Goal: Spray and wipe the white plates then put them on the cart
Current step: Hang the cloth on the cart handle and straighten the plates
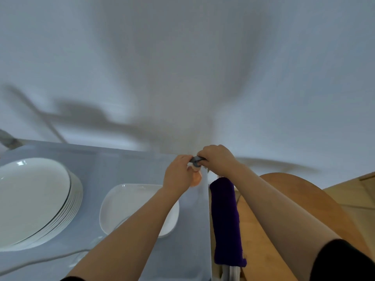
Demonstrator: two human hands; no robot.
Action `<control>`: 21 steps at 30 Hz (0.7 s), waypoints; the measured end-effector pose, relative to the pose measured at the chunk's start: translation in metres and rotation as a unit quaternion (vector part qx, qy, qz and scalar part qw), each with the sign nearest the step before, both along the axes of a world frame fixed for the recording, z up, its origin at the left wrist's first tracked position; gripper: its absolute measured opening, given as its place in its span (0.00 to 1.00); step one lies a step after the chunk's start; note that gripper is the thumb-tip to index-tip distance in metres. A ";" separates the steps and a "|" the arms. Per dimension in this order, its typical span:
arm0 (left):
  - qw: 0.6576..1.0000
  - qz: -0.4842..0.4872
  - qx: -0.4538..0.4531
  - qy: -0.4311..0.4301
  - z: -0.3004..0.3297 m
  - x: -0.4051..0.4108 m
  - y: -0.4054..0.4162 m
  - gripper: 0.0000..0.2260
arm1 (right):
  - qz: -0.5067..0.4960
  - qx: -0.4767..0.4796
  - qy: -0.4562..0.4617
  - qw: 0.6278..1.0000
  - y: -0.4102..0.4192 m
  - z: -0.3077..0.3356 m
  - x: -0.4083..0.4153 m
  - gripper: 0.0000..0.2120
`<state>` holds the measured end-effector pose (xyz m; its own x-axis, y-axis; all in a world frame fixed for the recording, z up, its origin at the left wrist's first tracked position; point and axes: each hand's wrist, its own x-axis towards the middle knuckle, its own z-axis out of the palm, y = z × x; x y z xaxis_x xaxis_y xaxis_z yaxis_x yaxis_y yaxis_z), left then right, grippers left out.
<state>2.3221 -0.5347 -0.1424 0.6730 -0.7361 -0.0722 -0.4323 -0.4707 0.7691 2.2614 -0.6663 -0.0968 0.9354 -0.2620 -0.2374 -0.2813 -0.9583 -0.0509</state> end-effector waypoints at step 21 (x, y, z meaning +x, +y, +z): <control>0.948 0.311 0.009 0.061 -0.036 0.016 0.200 0.19 | -0.402 0.455 -0.166 0.777 0.158 -0.063 -0.084 0.20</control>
